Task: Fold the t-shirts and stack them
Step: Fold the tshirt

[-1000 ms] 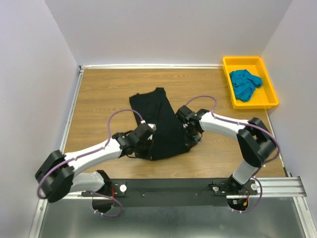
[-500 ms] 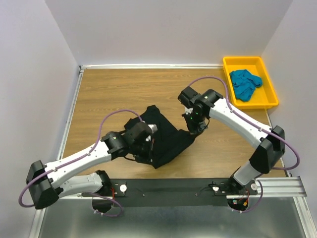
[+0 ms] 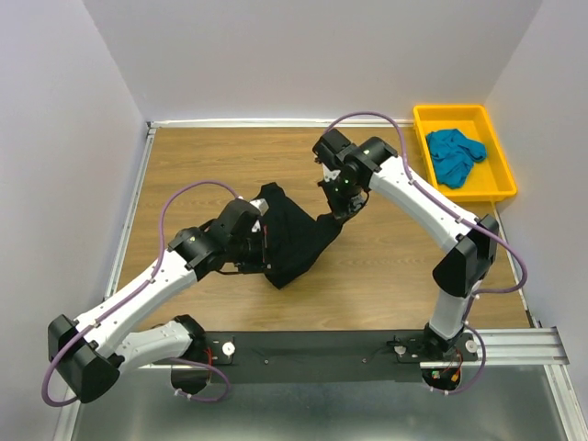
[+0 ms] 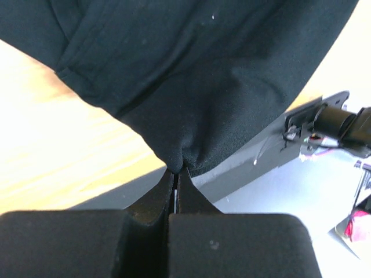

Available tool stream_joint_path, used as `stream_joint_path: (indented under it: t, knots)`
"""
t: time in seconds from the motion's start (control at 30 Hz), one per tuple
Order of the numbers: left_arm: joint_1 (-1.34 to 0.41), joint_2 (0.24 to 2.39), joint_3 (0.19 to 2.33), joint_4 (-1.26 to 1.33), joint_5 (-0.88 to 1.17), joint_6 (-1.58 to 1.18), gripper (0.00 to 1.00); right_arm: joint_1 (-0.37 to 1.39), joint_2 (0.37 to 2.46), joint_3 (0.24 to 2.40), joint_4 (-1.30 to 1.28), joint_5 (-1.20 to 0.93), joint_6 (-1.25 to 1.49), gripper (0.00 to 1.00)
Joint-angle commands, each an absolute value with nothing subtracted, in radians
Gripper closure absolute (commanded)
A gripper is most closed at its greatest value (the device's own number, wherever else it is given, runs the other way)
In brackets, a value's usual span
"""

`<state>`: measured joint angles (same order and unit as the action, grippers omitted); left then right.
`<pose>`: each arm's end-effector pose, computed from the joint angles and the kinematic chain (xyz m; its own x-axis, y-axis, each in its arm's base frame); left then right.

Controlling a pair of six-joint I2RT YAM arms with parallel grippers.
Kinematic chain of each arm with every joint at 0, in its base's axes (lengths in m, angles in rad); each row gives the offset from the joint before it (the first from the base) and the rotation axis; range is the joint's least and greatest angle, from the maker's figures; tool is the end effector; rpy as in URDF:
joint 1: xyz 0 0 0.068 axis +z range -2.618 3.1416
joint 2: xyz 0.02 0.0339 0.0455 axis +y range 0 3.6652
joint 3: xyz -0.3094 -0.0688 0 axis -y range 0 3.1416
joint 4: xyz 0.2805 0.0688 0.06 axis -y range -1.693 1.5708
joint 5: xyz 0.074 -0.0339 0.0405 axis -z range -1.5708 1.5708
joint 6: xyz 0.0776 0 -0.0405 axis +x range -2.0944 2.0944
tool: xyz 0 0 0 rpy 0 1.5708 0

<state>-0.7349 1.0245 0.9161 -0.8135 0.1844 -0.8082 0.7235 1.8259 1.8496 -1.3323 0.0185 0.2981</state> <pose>0.1651 -0.1684 0.2874 -0.9444 -0.1046 -0.3118 0.0847 0.8388 -0.5379 0.3130 0.2746 0.3331 -0.8853 -0.3902 -0.2530 -0.4167 0.9071 0.0591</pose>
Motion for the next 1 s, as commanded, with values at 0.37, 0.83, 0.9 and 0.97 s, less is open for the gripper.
stream_joint_path:
  t: [0.37,0.83,0.9,0.97]
  knots:
    - [-0.730,1.110,0.930,-0.792,0.149,-0.649,1.00,0.716,1.566,1.421,-1.332,-0.035,0.405,0.99]
    - [-1.034,1.197,0.851,-0.707,0.209,-0.749,1.00,0.742,1.259,1.062,-1.324,-0.439,0.454,1.00]
    - [-1.034,1.177,0.856,-0.756,0.177,-0.758,1.00,0.741,1.279,1.095,-1.321,-0.414,0.442,0.99]
    - [-1.019,1.161,0.882,-0.790,0.112,-0.773,1.00,0.741,1.314,1.202,-1.322,-0.313,0.440,0.99]
